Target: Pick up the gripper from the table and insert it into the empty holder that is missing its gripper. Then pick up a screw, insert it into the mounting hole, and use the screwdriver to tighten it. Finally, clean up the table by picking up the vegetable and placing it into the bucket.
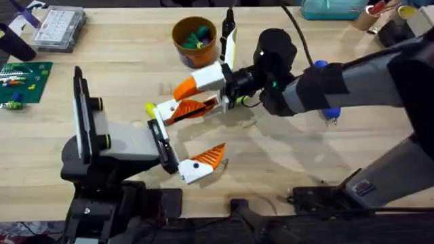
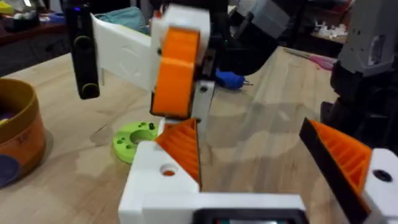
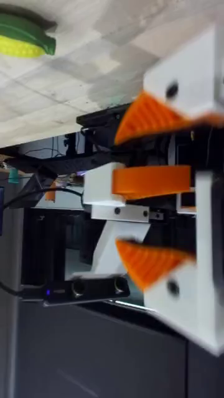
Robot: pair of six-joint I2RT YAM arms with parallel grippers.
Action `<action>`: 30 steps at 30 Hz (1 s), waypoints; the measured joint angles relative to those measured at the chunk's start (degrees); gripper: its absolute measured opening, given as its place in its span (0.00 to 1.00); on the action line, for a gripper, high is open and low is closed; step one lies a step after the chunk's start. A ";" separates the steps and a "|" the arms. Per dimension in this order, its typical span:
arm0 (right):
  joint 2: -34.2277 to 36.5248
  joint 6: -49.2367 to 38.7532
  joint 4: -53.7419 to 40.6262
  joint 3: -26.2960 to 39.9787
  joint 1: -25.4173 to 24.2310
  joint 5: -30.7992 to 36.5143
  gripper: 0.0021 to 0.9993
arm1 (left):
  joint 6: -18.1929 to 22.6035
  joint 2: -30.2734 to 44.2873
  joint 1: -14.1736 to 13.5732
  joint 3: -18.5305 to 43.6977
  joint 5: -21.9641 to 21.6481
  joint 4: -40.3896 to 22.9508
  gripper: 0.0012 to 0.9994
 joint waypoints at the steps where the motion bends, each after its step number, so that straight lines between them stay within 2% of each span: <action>1: -0.02 -0.19 0.13 0.04 0.00 0.04 0.97 | 0.00 0.00 0.00 0.00 0.37 -0.04 0.99; 12: -0.02 -0.21 0.13 0.04 -0.65 0.20 0.99 | 0.00 0.00 0.00 0.00 1.34 -0.15 0.99; 21: -0.02 -1.07 0.78 0.04 -5.43 1.28 1.00 | 0.00 0.00 0.00 0.00 1.50 -0.20 0.99; 30: 0.02 -12.70 0.52 2.82 -10.96 8.00 1.00 | 0.00 0.00 0.00 0.00 1.50 -0.20 0.99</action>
